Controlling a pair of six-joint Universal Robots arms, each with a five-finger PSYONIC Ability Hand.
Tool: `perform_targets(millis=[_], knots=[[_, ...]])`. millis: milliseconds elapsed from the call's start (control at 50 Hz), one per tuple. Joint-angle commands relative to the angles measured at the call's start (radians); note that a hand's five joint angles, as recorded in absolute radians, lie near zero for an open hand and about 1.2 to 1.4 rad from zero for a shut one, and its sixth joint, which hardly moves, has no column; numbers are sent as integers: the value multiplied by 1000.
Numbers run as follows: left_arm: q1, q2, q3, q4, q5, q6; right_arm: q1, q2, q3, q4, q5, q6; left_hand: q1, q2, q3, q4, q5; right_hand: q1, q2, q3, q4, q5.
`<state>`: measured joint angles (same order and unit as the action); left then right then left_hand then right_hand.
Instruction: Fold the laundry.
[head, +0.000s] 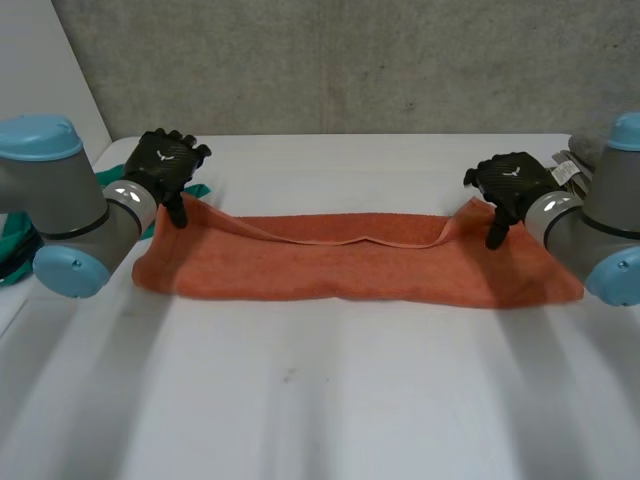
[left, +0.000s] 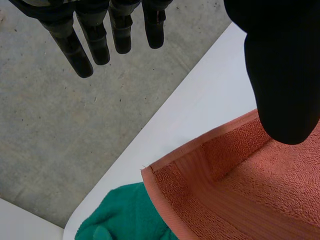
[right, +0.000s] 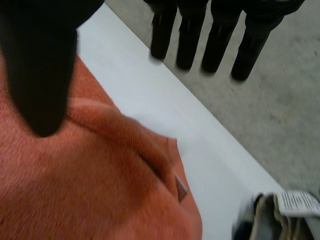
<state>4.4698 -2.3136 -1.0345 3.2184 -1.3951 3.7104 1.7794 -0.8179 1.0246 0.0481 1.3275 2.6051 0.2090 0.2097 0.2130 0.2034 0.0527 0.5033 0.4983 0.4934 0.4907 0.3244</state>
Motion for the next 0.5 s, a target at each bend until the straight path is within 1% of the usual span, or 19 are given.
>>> perform_targets(millis=[20, 100, 140, 200, 220, 360, 440, 500], knots=[[-9, -36, 70, -34, 19, 31, 40, 60, -86, -30, -86, -71, 37, 36, 33, 42, 19, 217, 222, 227, 230, 222], [-10, -70, 140, -81, 73, 40, 55, 115, -153, 2, -113, -118, 34, 33, 30, 39, 16, 258, 263, 268, 271, 263], [-9, -105, 204, -113, 108, 37, 63, 147, -191, 16, -110, -149, 63, 62, 59, 69, 45, 276, 281, 286, 288, 280], [-7, -145, 276, -162, 130, 37, 66, 180, -230, 24, -106, -191, 128, 127, 124, 133, 109, 276, 281, 286, 289, 280], [-6, -171, 327, -205, 137, 42, 66, 204, -257, 29, -100, -216, 142, 142, 138, 148, 124, 270, 275, 280, 283, 275], [0, -291, 543, -369, 131, 57, 66, 273, -334, 78, -93, -298, 134, 133, 130, 139, 115, 215, 220, 224, 227, 219], [3, -328, 614, -422, 131, 54, 66, 302, -363, 88, -96, -318, 119, 118, 115, 125, 101, 206, 211, 215, 218, 210], [3, -349, 648, -436, 133, 53, 68, 319, -374, 88, -100, -320, 119, 118, 115, 125, 101, 211, 216, 221, 224, 216]])
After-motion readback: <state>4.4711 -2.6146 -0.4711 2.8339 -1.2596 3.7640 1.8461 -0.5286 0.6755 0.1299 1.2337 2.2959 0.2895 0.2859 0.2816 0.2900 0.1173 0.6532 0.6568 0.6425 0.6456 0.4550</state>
